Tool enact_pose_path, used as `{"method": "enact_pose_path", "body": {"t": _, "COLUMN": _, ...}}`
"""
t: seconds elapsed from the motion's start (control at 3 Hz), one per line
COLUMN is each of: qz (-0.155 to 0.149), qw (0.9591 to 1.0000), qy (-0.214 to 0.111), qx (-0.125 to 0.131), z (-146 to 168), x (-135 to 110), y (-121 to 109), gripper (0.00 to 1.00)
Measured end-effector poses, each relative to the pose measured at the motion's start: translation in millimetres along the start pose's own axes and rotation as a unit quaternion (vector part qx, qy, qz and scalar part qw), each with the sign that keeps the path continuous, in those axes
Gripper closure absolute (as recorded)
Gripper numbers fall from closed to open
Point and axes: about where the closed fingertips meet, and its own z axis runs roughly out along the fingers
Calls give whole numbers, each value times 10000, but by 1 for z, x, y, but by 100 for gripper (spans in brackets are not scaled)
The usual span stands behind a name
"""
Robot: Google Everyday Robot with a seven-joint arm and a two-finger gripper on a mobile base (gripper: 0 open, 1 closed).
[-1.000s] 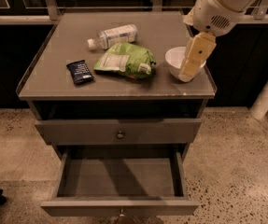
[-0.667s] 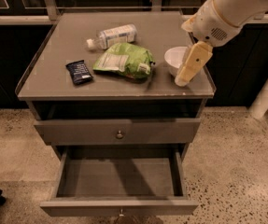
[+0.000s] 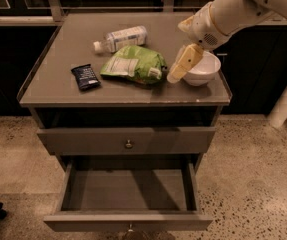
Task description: Place green rice chip bag into middle drawer
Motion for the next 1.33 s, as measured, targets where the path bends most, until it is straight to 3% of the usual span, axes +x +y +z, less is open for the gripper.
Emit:
{"method": "enact_pose_path", "body": {"t": 0.67, "qz": 35, "qw": 9991, "qy": -310, "qx": -303, "z": 56, "x": -27, "y": -20, "gripper": 0}}
{"method": "enact_pose_path", "body": {"t": 1.33, "qz": 272, "qw": 9943, "qy": -254, "qx": -1004, "z": 114, "x": -35, "y": -13, "gripper": 0}}
